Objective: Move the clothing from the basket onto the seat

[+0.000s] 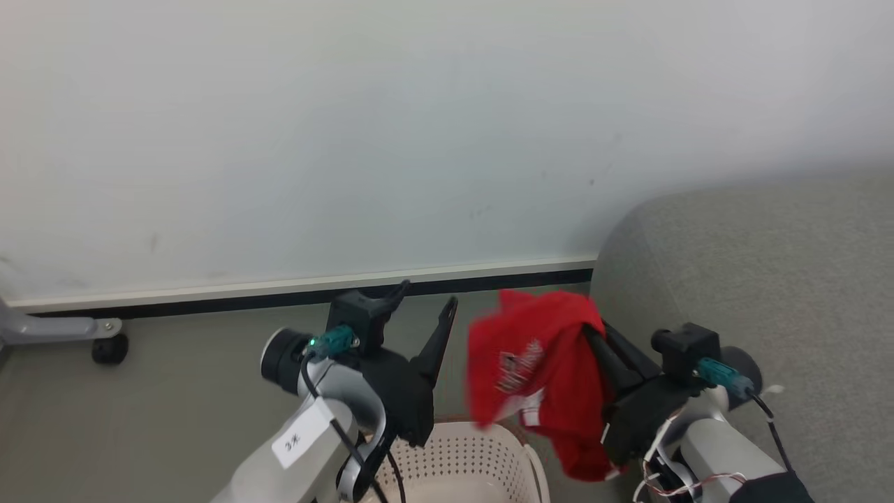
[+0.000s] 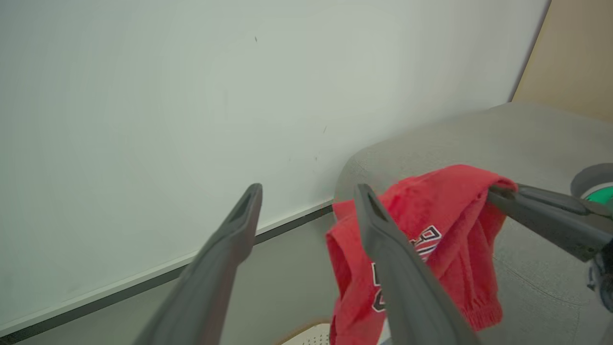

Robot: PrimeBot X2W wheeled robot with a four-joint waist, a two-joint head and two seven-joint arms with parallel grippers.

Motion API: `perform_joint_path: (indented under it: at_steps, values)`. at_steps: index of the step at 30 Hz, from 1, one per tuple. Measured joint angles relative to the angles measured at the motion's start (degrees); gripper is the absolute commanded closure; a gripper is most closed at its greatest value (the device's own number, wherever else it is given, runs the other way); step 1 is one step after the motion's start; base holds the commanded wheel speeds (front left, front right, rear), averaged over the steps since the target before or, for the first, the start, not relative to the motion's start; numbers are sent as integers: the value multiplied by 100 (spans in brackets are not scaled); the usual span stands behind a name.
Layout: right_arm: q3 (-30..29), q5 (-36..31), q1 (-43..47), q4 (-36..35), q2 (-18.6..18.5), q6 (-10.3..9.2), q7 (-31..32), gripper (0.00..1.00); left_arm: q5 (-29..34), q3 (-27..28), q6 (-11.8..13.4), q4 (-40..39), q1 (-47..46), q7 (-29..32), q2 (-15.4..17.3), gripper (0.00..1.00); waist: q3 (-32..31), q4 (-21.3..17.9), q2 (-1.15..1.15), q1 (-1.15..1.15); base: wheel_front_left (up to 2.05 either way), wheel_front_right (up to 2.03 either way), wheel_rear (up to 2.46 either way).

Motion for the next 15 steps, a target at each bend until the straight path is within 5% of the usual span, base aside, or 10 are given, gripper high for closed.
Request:
perform_joint_path:
  at_steps: [15]
  values:
    - [-461,-126,937,-1391,-723,-603,-1,100,70,-183,76,-88,1113,-514,14,0,-39,-742,0,0,0,0,0]
